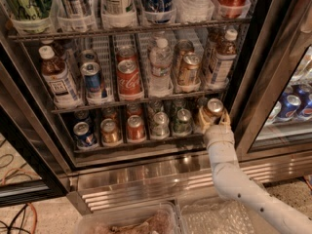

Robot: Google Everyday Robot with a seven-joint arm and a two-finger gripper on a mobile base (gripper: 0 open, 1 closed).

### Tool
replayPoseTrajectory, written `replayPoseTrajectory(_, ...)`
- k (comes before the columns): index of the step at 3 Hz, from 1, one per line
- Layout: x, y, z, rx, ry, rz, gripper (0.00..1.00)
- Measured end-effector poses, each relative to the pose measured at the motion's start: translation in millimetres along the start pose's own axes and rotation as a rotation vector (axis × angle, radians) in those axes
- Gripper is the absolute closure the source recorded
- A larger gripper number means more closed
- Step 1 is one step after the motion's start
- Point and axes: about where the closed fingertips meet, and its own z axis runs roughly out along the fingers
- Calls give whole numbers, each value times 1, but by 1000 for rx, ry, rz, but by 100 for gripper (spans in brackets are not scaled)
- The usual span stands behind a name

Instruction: Pick orange can from bottom shelf of fridge

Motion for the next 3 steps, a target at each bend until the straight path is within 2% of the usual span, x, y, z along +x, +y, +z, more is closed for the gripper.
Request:
replayPoseTrajectory(2,-47,23,-105,-217,22,173,100)
replayPoseTrajectory(3,-65,20,-144,-287,24,259,100)
